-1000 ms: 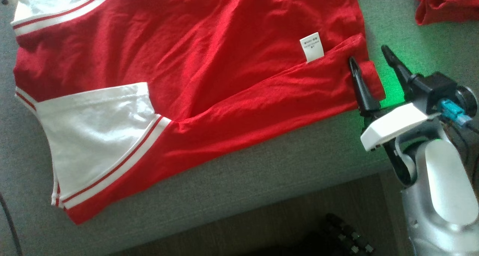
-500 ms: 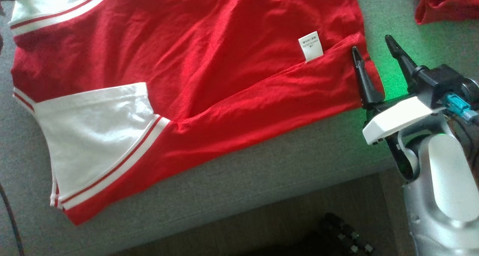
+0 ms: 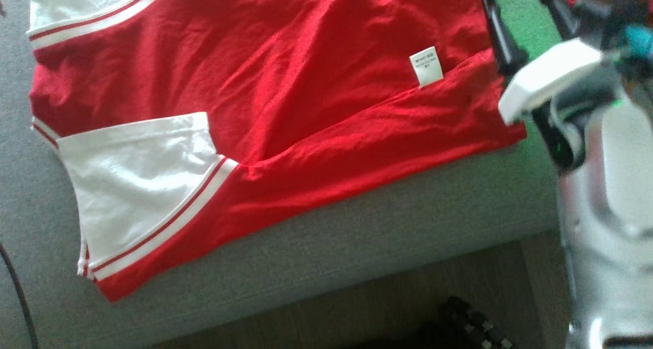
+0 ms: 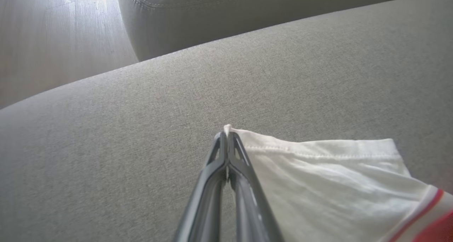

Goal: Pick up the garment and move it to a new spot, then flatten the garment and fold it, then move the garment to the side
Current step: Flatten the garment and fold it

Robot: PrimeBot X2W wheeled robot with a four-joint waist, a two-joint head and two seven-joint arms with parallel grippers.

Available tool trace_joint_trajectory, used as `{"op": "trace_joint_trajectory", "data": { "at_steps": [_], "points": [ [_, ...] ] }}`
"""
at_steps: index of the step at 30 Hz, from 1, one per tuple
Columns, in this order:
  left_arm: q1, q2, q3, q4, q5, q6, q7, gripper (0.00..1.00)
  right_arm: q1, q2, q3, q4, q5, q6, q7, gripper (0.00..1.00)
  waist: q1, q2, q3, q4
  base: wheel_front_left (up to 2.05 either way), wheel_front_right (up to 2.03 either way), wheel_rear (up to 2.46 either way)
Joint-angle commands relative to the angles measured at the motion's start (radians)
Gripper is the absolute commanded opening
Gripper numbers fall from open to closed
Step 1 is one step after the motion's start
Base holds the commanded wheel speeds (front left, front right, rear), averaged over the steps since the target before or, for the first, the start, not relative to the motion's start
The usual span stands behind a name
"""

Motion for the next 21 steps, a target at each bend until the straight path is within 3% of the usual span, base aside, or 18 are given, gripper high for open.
{"op": "trace_joint_trajectory", "data": {
  "at_steps": [1, 10, 19, 21],
  "points": [
    [-0.041, 0.056, 0.016, -0.033, -0.007, 0.001, -0.012, 0.0, -0.043, 0.01, 0.013, -0.011, 0.005, -0.001, 0.028, 1.0, 0.0, 0.0, -0.003, 0.007, 0.0, 0.0, 0.0],
    [-0.065, 0.057, -0.041, -0.04, -0.044, 0.001, -0.04, 0.0, -0.315, 0.01, -0.025, 0.249, 0.067, -0.001, 0.207, 1.0, 0.0, 0.0, 0.007, 0.044, 0.0, 0.0, 0.0],
    [-0.082, 0.056, -0.096, -0.031, -0.064, 0.001, -0.059, 0.0, -0.441, 0.011, 0.01, 0.451, 0.1, -0.001, 0.228, 1.0, 0.0, 0.0, 0.015, 0.058, 0.0, 0.0, 0.0],
    [-0.085, 0.054, -0.108, -0.027, -0.07, 0.001, -0.063, 0.0, -0.458, 0.011, 0.024, 0.487, 0.11, -0.001, 0.222, 0.9, 0.0, 0.0, 0.016, 0.059, 0.0, 0.0, 0.0]
  ]
}}
